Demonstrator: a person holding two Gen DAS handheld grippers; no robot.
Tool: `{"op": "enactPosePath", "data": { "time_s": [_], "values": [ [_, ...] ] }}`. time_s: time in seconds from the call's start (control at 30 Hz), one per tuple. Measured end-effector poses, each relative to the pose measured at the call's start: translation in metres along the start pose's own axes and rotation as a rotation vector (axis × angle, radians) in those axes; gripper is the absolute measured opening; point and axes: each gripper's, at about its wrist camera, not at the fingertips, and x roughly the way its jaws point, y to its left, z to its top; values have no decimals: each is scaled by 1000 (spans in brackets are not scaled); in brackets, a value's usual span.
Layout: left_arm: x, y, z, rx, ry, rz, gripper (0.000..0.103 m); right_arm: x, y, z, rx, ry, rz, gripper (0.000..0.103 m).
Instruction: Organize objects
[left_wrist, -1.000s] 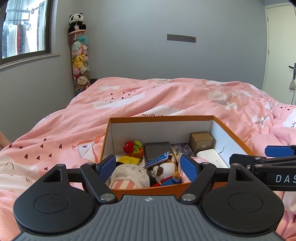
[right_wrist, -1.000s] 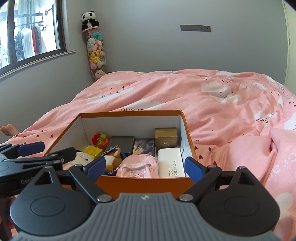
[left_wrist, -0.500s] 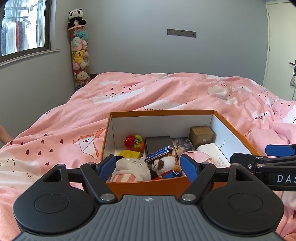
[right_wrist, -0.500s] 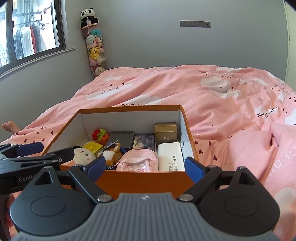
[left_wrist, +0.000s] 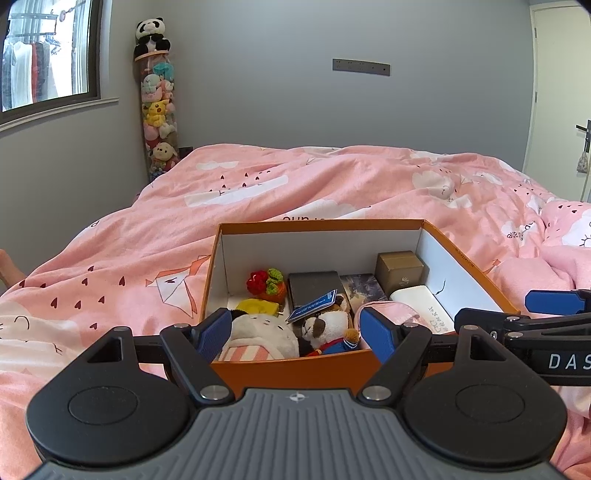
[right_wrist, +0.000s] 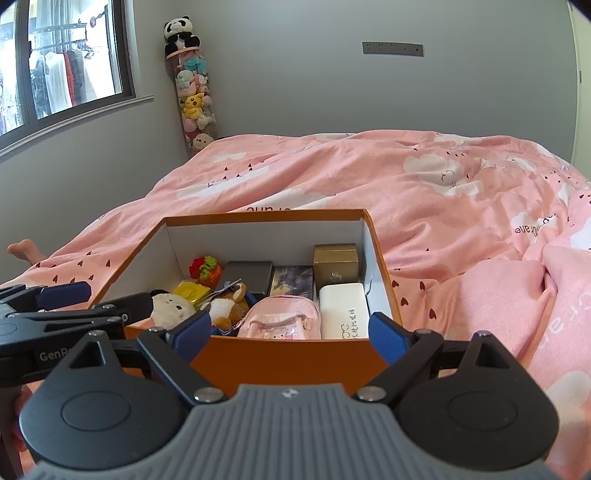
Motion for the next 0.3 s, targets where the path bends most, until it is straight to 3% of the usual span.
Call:
{"op": "enactPosePath", "data": {
  "time_s": [0.3],
  "values": [
    [-1, 2, -1, -9, -1, -10, 91, 1, 3, -1, -10, 7, 4, 92]
  ]
}}
